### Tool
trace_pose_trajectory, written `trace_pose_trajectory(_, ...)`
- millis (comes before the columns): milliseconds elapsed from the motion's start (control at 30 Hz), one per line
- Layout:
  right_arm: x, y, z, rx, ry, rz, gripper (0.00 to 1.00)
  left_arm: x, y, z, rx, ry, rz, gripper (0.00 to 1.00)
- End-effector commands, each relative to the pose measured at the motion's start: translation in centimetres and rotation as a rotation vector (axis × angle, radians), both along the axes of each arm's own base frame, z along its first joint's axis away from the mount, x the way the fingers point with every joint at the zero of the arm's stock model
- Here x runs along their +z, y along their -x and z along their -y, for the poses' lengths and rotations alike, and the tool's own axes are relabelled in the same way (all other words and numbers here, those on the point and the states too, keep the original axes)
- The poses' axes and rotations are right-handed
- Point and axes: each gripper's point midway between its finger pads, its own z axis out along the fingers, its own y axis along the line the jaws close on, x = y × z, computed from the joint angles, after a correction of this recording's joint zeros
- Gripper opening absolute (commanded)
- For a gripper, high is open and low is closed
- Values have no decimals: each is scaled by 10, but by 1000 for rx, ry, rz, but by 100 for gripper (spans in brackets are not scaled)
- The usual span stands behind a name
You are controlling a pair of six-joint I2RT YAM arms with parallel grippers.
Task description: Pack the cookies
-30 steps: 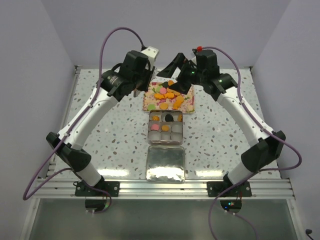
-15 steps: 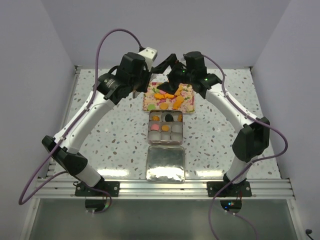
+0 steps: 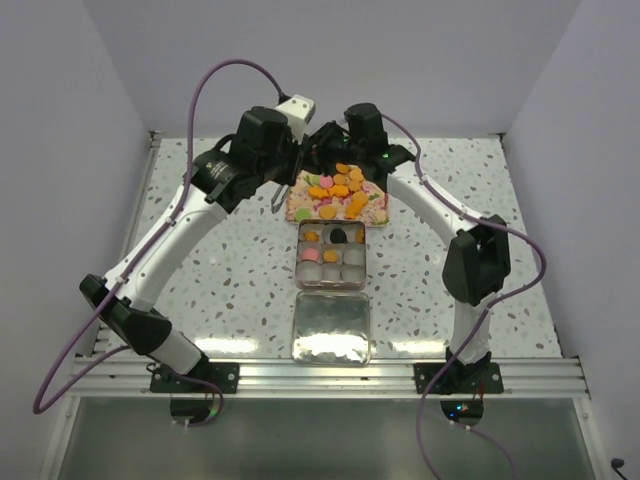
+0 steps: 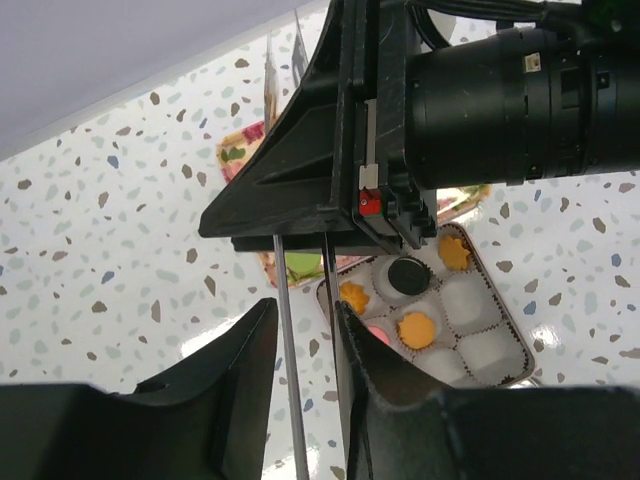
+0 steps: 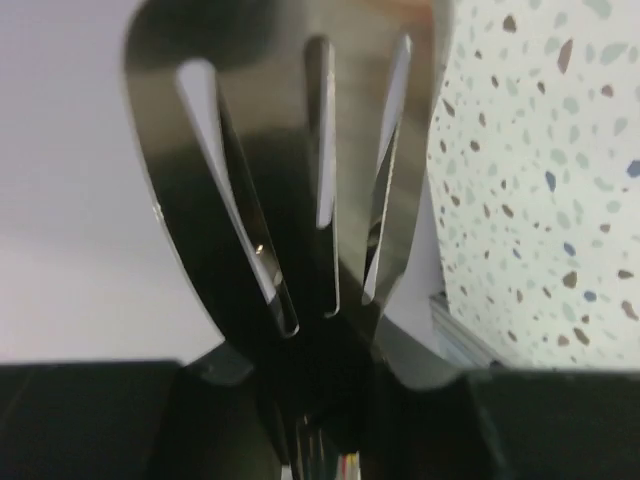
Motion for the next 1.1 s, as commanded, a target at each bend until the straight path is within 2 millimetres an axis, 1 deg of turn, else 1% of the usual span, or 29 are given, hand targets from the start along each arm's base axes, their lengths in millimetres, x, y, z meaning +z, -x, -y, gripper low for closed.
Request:
trace_pose_trajectory(0,44,-3,-8,32,-94,92,19,27,0,1,-5,68,77,35)
trace_pose_trajectory(67,45,-3,-10,43,-102,94,10,23,0,2,-9,66,68,38)
trace_pose_trajectory(100,46,-2,-10,45,-105,92,2,22,1,3,-12,66,66,39)
trace_pose_trajectory(133,43,0,-10,51,-102,80,0,20,1,3,-15,64,60,46)
trace_pose_trajectory(233,43,-1,-5,39,-108,78,0,12,2,3,-19,52,40,59)
trace_pose_trajectory(333,45,-2,-2,30,-117,77,0,4,1,-2,8,26,20,62)
trace_pose_trajectory(433,48,-4,2,22,-126,79,0,-2,3,-3,11,12,3,62)
trace_pose_trajectory(567,55,-8,8,11,-135,87,0,-9,6,-2,-4,2,-17,56)
trace_pose_trajectory(667,56,-8,10,7,-137,89,0,-18,9,0,-31,-2,-38,46)
trace_pose_trajectory(700,57,-8,10,7,-137,89,0,-21,10,3,-48,0,-46,41)
trace_pose_trajectory(767,57,-7,11,3,-136,91,0,-24,10,6,-56,0,-54,35)
trace_pose_trajectory(800,58,-6,12,4,-137,91,0,-24,10,8,-66,7,-57,31)
trace_pose_trajectory(833,53,-5,13,2,-131,85,0,-26,9,10,-72,2,-63,30)
trace_pose_trajectory(867,53,-4,13,2,-131,87,2,-27,9,10,-72,4,-65,30)
trace_pose_trajectory(933,53,-1,15,12,-127,93,41,-26,7,11,-74,1,-63,29)
trace_pose_trajectory(967,55,0,16,18,-125,98,57,-27,7,11,-70,-4,-66,29)
trace_pose_trajectory(1000,57,2,18,31,-103,117,92,-25,4,9,-57,-11,-58,30)
trace_pose_trajectory(1033,58,1,24,27,-81,129,99,-24,3,7,-51,-20,-57,30)
trace_pose_trajectory(1067,57,1,32,31,-28,177,99,-21,1,6,-46,-26,-51,30)
